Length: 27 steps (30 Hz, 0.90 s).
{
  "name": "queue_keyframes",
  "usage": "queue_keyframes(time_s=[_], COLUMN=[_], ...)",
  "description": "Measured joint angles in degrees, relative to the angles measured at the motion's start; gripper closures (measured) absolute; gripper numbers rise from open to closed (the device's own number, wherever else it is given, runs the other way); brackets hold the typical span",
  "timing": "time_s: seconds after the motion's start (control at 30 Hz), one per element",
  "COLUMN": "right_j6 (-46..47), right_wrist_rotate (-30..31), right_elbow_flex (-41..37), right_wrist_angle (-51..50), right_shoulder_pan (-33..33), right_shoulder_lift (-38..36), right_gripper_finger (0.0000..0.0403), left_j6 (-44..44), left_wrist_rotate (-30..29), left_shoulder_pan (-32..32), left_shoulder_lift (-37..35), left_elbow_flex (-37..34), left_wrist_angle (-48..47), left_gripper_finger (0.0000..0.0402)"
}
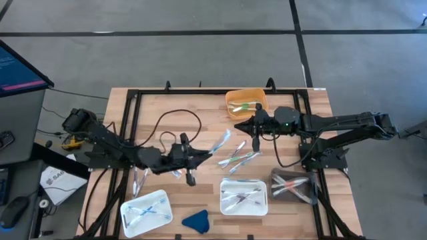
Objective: Pick & Place Toothbrushes
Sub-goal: Put the blue toothbrush into the left white bin
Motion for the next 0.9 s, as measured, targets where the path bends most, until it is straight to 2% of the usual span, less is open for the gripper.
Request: queue_keyframes(time_s=[0.2,0.37,0.47,0.63,0.77,0.9], right_j6=[-2.2,-6.3,-6.5,-8.3,-8.9,-7.7], right_wrist_rotate=[-9.9,-17.2,-19.5,-19.9,-19.5,-14.0], right_elbow_flex=[0.0,0.1,-0.1,-0.1,-0.1,-0.1], right_wrist_angle=[7.1,17.3,21.4,28.9,29.8,30.7], right_shoulder_pan=[2.0,6.1,8.4,9.9,9.9,9.5], right_shoulder_lift=[0.4,3.2,5.7,9.0,9.6,9.6], right_gripper_finger=[0.0403,0.0403,0.0399,0.0357,0.0315,0.0275], left_j6=[1.4,2.9,3.8,4.8,5.8,5.9], left_wrist_rotate=[1.2,6.8,10.3,11.5,12.2,12.2], left_shoulder_pan=[0.1,0.4,0.4,0.0,0.0,0.1], left_shoulder_lift=[0.0,0.0,0.0,0.0,0.0,0.1], left_elbow_flex=[-7.9,-10.9,-11.1,-11.1,-11.1,-11.1], left_wrist_angle=[14.5,21.6,22.2,22.1,22.0,21.5], left_gripper_finger=[0.0389,0.0389,0.0389,0.0389,0.0389,0.0389])
